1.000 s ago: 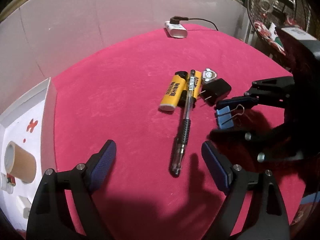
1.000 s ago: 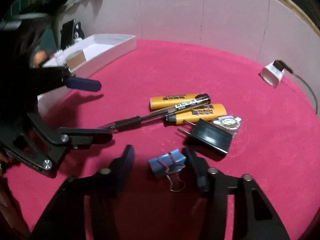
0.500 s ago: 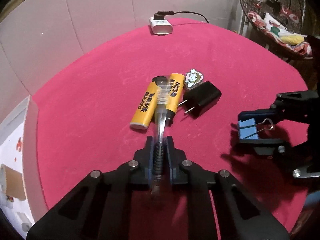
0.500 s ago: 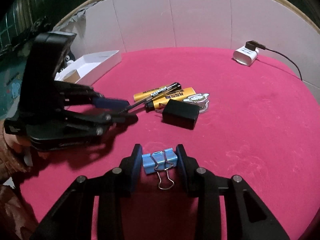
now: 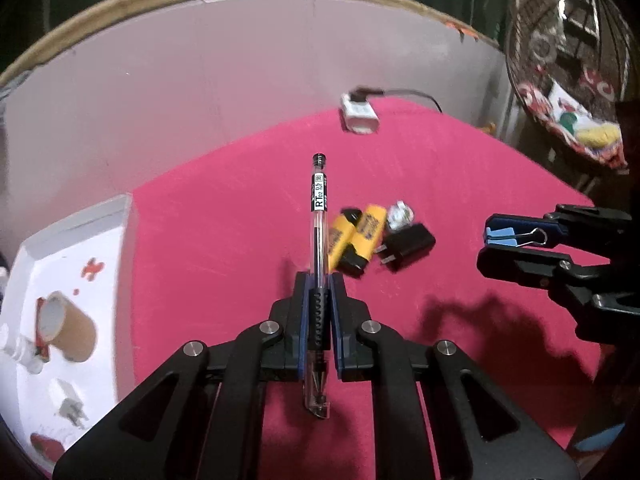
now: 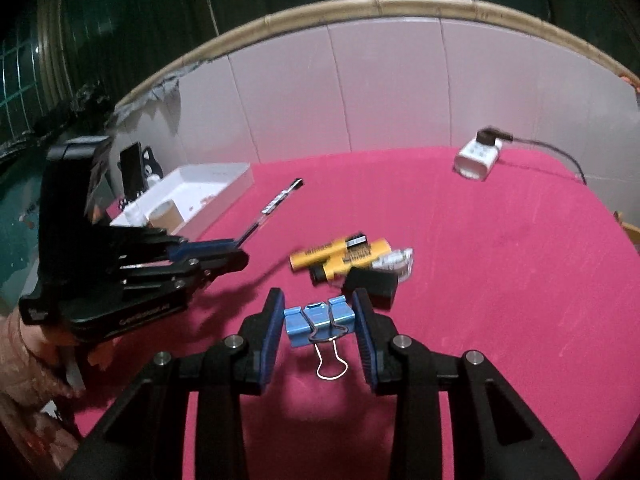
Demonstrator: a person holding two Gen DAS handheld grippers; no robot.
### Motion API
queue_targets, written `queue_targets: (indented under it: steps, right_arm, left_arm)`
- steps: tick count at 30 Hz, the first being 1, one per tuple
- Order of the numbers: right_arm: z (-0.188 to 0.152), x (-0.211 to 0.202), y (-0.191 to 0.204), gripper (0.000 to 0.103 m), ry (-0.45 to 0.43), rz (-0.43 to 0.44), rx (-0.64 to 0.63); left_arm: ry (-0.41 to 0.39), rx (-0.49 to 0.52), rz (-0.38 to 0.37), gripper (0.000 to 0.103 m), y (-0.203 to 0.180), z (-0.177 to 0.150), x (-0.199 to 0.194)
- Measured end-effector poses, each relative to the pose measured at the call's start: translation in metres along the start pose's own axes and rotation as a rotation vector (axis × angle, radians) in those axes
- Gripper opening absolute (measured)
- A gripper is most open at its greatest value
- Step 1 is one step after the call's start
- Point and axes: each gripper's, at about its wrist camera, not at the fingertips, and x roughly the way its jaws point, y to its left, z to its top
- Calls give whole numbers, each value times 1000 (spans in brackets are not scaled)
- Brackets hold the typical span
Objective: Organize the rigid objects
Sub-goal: 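Carry the black pen with the left gripper and the blue clip with the right gripper to the tray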
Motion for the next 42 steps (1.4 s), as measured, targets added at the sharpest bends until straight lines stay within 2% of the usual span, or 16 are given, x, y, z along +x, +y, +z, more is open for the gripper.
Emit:
queue_targets:
  steps: [7, 15, 31, 42]
  right_arm:
    - [30, -1, 17, 34, -65, 17, -14]
    - [53, 2, 58, 34, -103, 63, -89]
    - [76, 20, 115, 34, -97, 112, -186]
    - [93, 49, 157, 34, -65, 159, -233]
  left_arm:
    - [-80, -79, 91, 9, 33, 3, -33]
    - [-136, -154, 136, 9, 63, -4, -61]
    - [-202, -270, 188, 9, 111, -22, -96]
    - [-220, -384, 265, 9, 169, -43, -113]
